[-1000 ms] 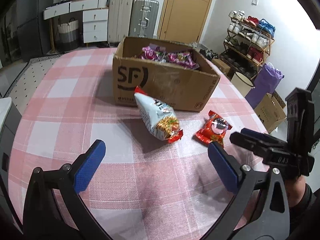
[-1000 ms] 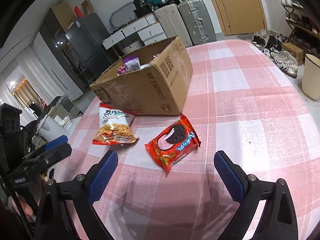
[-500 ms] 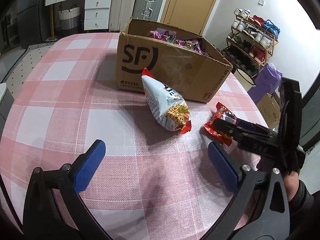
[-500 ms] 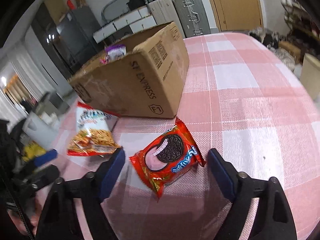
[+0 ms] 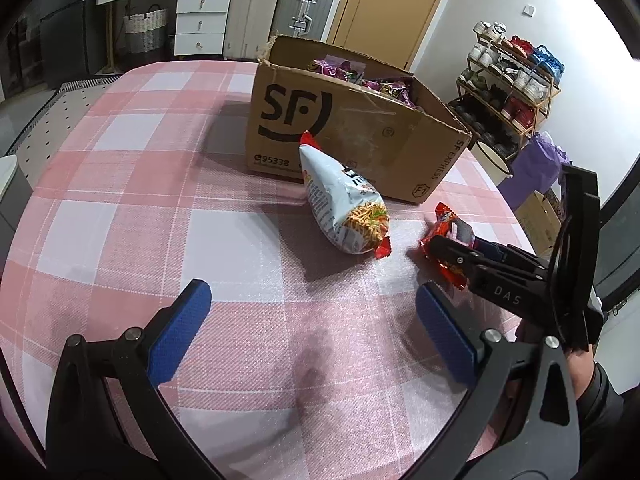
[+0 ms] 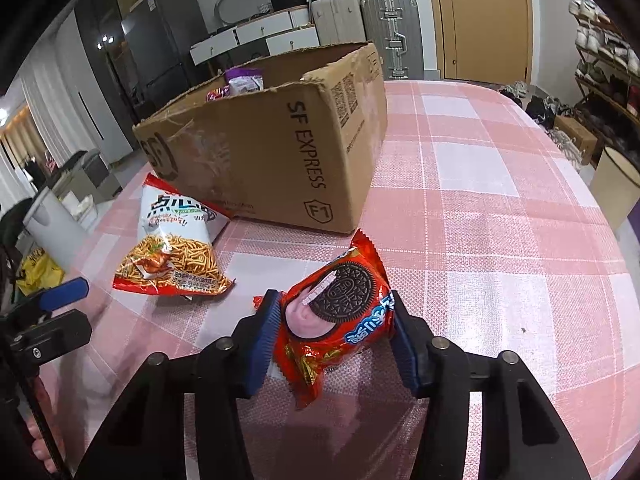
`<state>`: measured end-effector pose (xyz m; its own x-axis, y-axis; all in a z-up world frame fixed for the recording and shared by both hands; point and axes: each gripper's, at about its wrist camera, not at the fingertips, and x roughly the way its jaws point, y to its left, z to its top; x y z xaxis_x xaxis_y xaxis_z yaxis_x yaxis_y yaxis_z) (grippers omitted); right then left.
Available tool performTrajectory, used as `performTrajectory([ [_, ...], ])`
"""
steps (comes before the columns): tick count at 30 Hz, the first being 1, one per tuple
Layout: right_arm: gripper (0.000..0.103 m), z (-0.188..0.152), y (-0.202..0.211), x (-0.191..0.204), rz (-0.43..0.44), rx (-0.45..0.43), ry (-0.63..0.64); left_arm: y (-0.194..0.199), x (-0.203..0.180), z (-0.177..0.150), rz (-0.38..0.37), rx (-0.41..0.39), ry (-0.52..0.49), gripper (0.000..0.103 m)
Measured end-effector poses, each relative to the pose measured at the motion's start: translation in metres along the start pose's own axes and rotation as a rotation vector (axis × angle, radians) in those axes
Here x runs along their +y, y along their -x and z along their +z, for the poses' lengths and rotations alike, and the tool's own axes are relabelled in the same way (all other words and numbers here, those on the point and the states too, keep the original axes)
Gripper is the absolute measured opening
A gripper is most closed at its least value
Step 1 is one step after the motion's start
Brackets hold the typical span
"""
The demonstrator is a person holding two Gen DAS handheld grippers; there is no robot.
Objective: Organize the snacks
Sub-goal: 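Grasp the red Oreo pack with the right gripper, then grasp the white noodle-snack bag with the left gripper while the right holds the Oreo pack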
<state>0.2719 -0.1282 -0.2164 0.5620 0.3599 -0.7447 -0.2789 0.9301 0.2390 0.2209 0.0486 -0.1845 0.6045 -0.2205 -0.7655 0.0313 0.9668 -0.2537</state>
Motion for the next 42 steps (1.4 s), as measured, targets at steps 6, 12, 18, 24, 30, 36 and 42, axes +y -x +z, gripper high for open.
performTrajectory([
  [6, 0.048, -0.006, 0.008, -0.001, 0.051, -0.004, -0.023, 0.004, 0.002, 0.000, 0.004, 0.003, 0.009, 0.102],
  [12, 0.048, -0.011, 0.025, -0.006, 0.085, -0.034, -0.048, -0.003, -0.002, 0.006, -0.012, 0.031, 0.006, 0.102],
  [18, 0.048, -0.016, 0.042, -0.010, 0.101, -0.060, -0.058, -0.017, -0.011, 0.019, -0.030, 0.055, 0.003, 0.102],
  [24, 0.048, -0.021, 0.052, -0.018, 0.119, -0.070, -0.071, -0.041, -0.016, 0.039, -0.039, 0.078, 0.027, 0.102],
  [30, 0.048, -0.026, 0.056, -0.029, 0.127, -0.073, -0.091, -0.063, -0.011, 0.057, -0.051, 0.091, 0.080, 0.102],
  [36, 0.048, -0.027, 0.056, -0.037, 0.143, -0.074, -0.110, -0.081, -0.015, 0.064, -0.034, 0.102, 0.088, 0.102],
  [42, 0.048, -0.029, 0.055, -0.040, 0.141, -0.070, -0.117, -0.098, -0.026, 0.069, -0.019, 0.122, 0.076, 0.101],
])
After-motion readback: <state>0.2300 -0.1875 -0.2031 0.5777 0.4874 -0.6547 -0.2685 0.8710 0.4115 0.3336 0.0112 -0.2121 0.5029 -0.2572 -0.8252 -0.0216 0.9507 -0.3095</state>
